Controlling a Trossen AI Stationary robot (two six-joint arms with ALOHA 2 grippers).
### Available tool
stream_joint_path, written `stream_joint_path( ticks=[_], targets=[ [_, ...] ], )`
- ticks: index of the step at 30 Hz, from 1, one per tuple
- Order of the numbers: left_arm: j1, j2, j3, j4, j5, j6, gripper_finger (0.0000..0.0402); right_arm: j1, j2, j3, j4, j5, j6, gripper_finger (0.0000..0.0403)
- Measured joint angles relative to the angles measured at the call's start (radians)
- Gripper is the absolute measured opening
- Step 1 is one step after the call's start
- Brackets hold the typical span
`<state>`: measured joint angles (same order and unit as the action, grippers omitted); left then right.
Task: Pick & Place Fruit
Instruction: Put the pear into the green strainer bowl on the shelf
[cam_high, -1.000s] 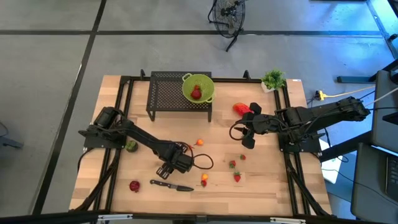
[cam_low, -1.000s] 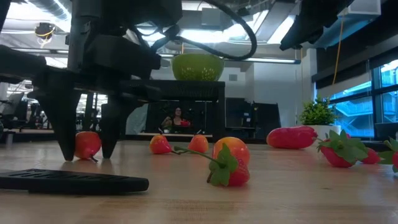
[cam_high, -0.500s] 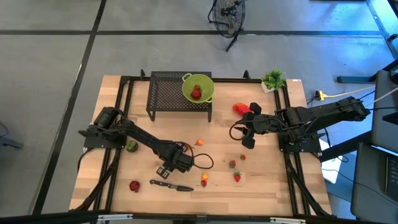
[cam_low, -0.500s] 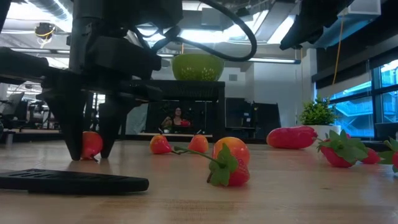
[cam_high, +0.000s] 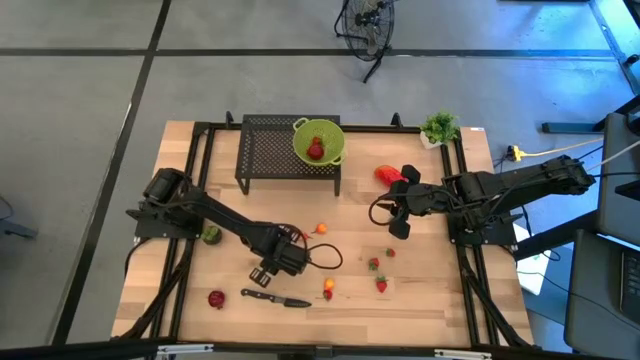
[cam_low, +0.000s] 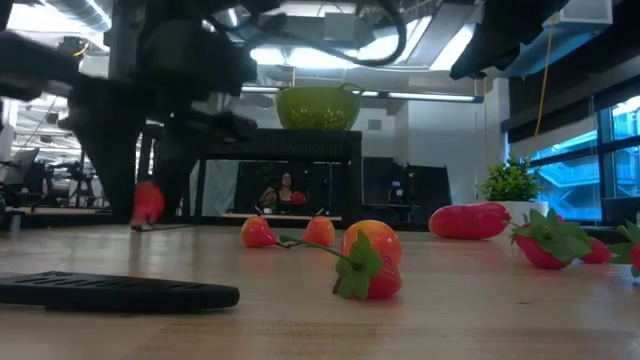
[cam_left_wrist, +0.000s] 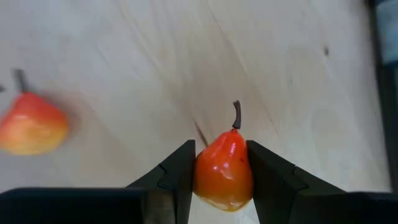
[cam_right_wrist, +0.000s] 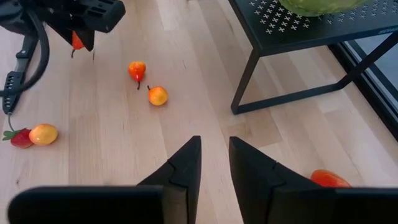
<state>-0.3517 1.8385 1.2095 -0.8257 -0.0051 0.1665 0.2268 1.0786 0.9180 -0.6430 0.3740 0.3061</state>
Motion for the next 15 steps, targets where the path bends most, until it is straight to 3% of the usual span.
stream_joint_path(
  ticks=[5, 15],
  targets=[
    [0.000, -0.072, 0.000, 0.017, -0.014, 0.000, 0.0123, 0.000, 0.000, 0.000, 0.000, -0.003, 0.000, 0.0079],
    [0.000, -0.233, 0.000, 0.124, -0.109, 0.037, 0.0122, 0.000, 0.000, 0.000, 0.000, -0.128, 0.002, 0.0074]
  ],
)
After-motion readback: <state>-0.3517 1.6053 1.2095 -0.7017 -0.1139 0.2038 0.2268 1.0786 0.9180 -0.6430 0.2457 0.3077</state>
